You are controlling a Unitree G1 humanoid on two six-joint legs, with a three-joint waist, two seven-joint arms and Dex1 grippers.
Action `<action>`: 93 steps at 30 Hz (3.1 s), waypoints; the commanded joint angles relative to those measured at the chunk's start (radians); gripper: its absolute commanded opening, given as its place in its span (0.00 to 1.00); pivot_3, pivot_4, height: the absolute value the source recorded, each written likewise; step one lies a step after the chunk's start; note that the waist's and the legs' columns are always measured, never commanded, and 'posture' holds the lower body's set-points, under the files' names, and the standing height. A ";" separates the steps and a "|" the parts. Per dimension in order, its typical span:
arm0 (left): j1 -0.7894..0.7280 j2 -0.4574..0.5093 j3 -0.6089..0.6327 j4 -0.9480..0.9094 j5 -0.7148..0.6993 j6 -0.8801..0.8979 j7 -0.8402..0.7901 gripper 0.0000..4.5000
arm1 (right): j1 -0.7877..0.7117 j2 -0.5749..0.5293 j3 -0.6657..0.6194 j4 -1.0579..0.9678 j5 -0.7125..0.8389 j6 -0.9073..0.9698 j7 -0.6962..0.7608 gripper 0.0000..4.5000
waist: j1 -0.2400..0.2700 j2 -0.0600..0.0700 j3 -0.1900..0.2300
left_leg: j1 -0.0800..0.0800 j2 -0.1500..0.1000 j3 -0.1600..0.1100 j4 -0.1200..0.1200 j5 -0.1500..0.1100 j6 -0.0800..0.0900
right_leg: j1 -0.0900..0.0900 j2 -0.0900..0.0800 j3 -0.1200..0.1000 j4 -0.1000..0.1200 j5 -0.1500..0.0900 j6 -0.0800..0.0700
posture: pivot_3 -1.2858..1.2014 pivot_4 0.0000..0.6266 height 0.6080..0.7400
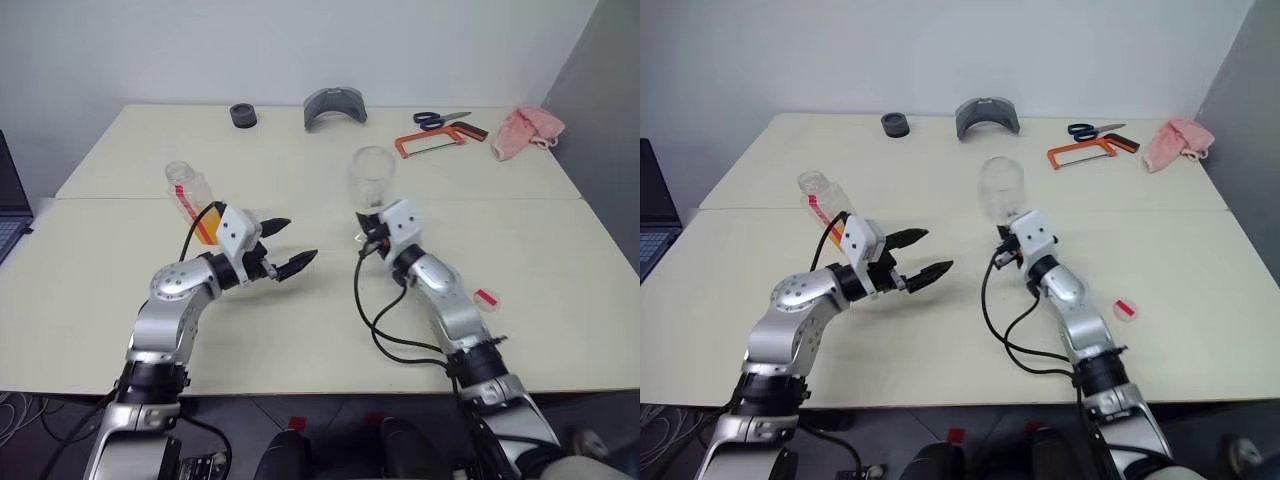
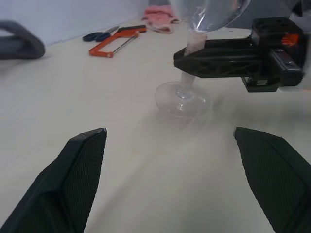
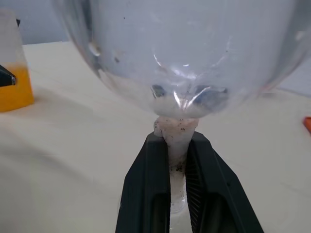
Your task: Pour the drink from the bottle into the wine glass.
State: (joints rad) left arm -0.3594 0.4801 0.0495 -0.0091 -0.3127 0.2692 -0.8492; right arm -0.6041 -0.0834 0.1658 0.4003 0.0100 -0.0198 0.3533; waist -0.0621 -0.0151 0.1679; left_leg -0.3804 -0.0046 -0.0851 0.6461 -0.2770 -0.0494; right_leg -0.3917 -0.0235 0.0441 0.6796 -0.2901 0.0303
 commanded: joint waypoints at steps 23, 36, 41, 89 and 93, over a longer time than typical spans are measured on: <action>0.053 0.026 0.048 -0.251 -0.078 0.163 0.133 1.00 | -0.079 0.030 -0.005 0.211 -0.001 -0.093 0.121 0.99 | 0.005 0.000 0.000 | -0.002 0.001 0.000 0.000 0.000 0.000 | -0.003 0.001 0.000 0.002 0.000 0.000 | 0.52 0.24 1.00; 0.211 -0.028 0.105 -0.227 0.023 0.058 0.326 1.00 | 0.262 -0.199 0.067 -0.422 0.077 0.182 0.365 0.99 | 0.009 0.000 0.000 | -0.002 0.001 0.000 0.000 0.000 0.000 | -0.003 0.000 0.000 0.001 0.000 0.000 | 0.52 0.24 1.00; 0.307 -0.124 0.146 -0.192 0.121 -0.019 0.521 1.00 | 0.349 -0.264 0.041 -0.665 0.146 0.287 0.378 0.99 | 0.011 0.000 0.000 | -0.001 0.002 0.000 0.000 0.000 0.001 | -0.003 0.000 0.000 0.001 0.000 0.000 | 0.52 0.24 1.00; -0.325 0.031 0.208 0.638 0.149 -0.289 0.483 0.91 | 0.293 -0.261 0.089 -0.888 0.210 0.458 0.293 1.00 | 0.030 -0.001 -0.001 | 0.000 -0.003 -0.005 0.001 0.000 -0.001 | 0.002 0.001 -0.005 0.000 0.000 0.000 | 0.52 0.24 1.00; -0.354 0.034 0.208 0.694 0.147 -0.317 0.470 0.65 | 0.300 -0.269 0.092 -0.898 0.205 0.460 0.288 1.00 | 0.029 -0.001 -0.001 | 0.000 -0.003 -0.005 0.001 0.000 -0.001 | 0.001 0.001 -0.005 0.000 0.000 0.000 | 0.52 0.24 1.00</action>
State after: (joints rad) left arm -0.6910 0.4904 0.2498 0.6952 -0.1693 -0.0243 -0.3811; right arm -0.2955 -0.3504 0.2576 -0.4476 0.2160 0.4554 0.6464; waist -0.0326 -0.0163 0.1673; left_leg -0.3805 -0.0072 -0.0898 0.6475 -0.2767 -0.0502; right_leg -0.3905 -0.0219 0.0392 0.6800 -0.2901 0.0307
